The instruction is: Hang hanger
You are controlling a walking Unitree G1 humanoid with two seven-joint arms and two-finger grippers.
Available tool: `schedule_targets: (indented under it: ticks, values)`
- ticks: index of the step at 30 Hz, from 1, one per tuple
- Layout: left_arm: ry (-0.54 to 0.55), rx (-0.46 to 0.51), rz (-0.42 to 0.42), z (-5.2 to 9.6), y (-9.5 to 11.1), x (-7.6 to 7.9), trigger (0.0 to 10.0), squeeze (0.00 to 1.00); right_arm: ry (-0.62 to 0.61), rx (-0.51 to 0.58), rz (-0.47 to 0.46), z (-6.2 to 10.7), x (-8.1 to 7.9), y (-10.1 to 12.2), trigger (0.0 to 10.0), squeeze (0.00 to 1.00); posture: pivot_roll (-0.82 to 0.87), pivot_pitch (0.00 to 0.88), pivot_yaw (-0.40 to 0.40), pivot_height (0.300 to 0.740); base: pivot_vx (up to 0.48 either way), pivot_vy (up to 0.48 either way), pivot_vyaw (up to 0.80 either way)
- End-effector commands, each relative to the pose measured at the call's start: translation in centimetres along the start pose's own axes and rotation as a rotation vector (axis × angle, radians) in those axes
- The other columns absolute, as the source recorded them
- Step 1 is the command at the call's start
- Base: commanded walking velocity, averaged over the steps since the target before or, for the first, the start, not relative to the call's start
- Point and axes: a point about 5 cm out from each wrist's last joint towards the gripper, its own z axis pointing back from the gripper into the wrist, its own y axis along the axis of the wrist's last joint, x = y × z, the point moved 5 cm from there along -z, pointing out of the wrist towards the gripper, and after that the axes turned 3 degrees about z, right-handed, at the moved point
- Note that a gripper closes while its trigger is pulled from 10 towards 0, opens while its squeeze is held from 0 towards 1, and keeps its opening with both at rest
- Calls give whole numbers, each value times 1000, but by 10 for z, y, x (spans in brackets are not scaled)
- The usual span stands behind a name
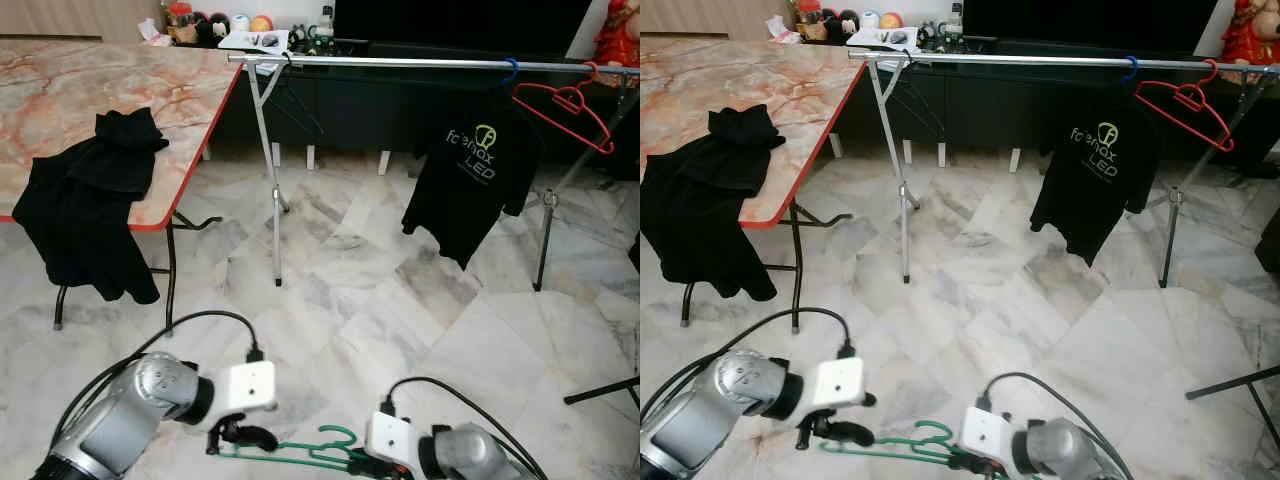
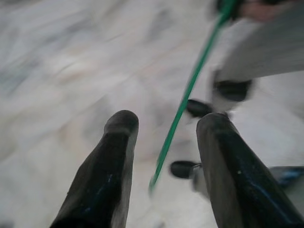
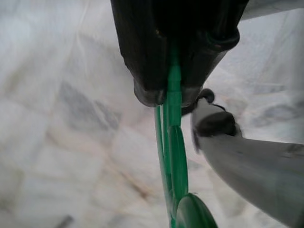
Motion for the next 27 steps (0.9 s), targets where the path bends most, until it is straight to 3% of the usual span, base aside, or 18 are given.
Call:
schedule_targets:
  ticks: [1, 2, 4, 5, 7, 9, 11, 12, 14, 15, 16, 18, 19, 20, 24, 25, 26, 27]
  values:
    - [115, -29, 28, 1, -17, -12, 10000, 0, -66, -4, -57, 2, 3, -7, 0, 0, 78, 137, -54, 740, 0, 0, 0]
    - [259, -72, 90, 1, -39, -27, 10000, 0, -161, 9, -124, 5, 11, -10, 0, 0, 79, 138, -52, 740, 0, 0, 0]
    - [315, -95, 136, 0, -54, -28, 10000, 0, -237, 26, -175, 7, 18, -12, 0, 0, 81, 142, -46, 740, 0, 0, 0]
    - [408, -106, 296, -4, -81, -25, 10000, 0, -388, 74, -290, 14, 32, -14, 0, 0, 81, 142, -44, 740, 0, 0, 0]
    - [458, -123, 404, -7, -101, -17, 10000, 0, -487, 111, -371, 20, 41, -16, 0, 0, 77, 145, -41, 740, 0, 0, 0]
    - [530, -236, 556, -9, -146, 8, 10000, 0, -639, 168, -488, 30, 54, -19, 0, 0, 64, 147, -36, 740, 0, 0, 0]
    - [544, -264, 601, -10, -157, 17, 10000, 0, -677, 176, -507, 32, 57, -20, 0, 0, 58, 148, -34, 740, 0, 0, 0]
    - [578, -328, 715, -11, -182, 42, 10000, 0, -747, 202, -558, 37, 61, -22, 0, 0, 52, 149, -33, 740, 0, 0, 0]
    - [593, -352, 747, -11, -189, 50, 10000, 0, -768, 211, -575, 38, 62, -23, 0, 0, 52, 149, -33, 740, 0, 0, 0]
    - [632, -437, 790, -9, -209, 74, 10000, 0, -843, 219, -625, 43, 64, -28, 0, 0, 48, 151, -35, 740, 0, 0, 0]
    - [632, -437, 790, -9, -209, 74, 10000, 0, -843, 219, -625, 43, 64, -28, 0, 0, 48, 151, -35, 740, 0, 0, 0]
    - [656, -515, 938, -10, -228, 117, 10000, 0, -973, 227, -740, 50, 65, -39, 0, 0, 41, 151, -36, 740, 0, 0, 0]
    - [656, -515, 938, -10, -228, 117, 10000, 0, -973, 227, -740, 50, 65, -39, 0, 0, 41, 151, -36, 740, 0, 0, 0]
    - [673, -539, 1002, -10, -234, 134, 10000, 0, -1041, 225, -797, 54, 63, -46, 0, 0, 33, 151, -33, 740, 0, 0, 0]
    - [701, -519, 1063, -15, -233, 144, 10000, 0, -1149, 270, -918, 60, 59, -54, 118, 0, 26, 150, -28, 740, 0, 0, 0]
    - [702, -521, 1061, -16, -233, 144, 10000, 0, -1166, 278, -944, 61, 59, -55, 2039, 0, 26, 150, -28, 740, 0, 0, 0]
    - [701, -523, 1059, -16, -233, 144, 10000, 0, -1175, 283, -958, 61, 58, -56, 2039, 0, 24, 150, -26, 740, 0, 0, 0]
    - [696, -521, 1055, -18, -232, 144, 10000, 0, -1169, 292, -960, 59, 58, -53, 7922, 0, 19, 151, -24, 740, 0, 0, 0]
